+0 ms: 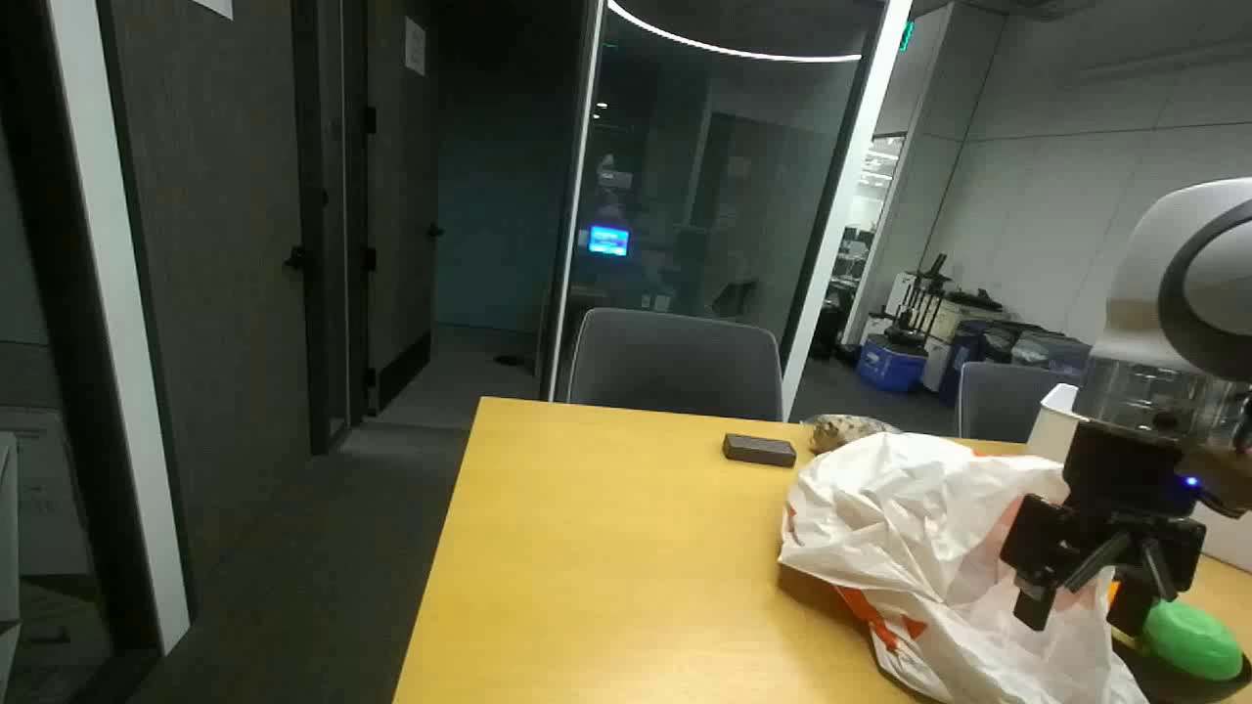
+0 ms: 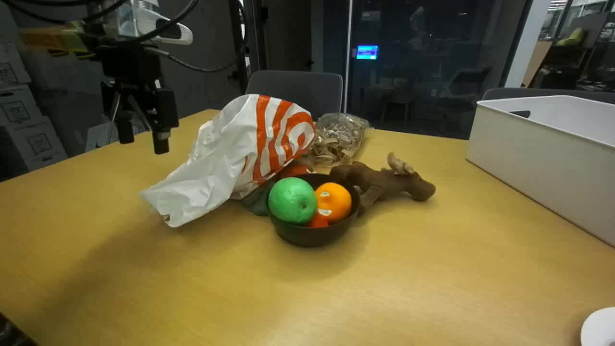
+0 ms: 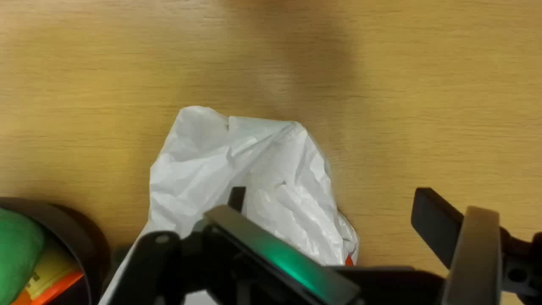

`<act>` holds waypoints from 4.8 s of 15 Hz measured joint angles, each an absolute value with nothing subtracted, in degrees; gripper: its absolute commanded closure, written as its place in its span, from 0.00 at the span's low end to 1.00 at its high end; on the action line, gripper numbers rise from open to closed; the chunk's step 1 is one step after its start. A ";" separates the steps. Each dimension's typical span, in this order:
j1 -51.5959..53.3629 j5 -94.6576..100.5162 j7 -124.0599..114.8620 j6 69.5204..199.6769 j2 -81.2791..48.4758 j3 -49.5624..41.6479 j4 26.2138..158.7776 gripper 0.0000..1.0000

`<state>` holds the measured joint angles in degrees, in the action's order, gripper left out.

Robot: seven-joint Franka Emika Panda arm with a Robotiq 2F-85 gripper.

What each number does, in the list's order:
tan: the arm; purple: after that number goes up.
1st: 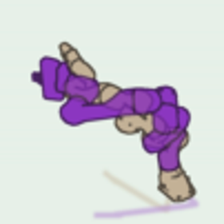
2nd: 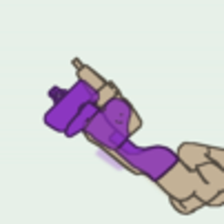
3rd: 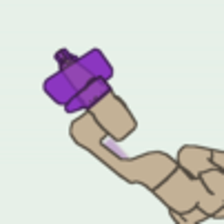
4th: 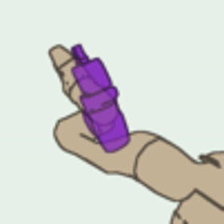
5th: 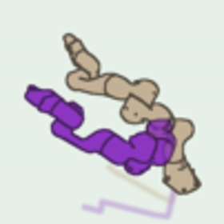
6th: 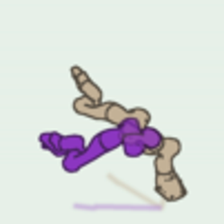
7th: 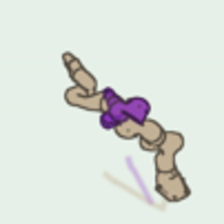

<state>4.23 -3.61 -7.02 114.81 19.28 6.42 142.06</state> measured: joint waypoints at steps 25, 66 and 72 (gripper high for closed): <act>-11.32 -1.79 -16.06 126.53 15.99 -7.17 143.83 0.00; 5.22 -11.26 -1.10 123.83 24.18 -1.58 145.56 0.42; 2.27 0.58 -14.80 136.65 10.05 3.88 141.84 0.42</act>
<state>2.27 0.58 -14.80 136.65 10.05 3.88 141.84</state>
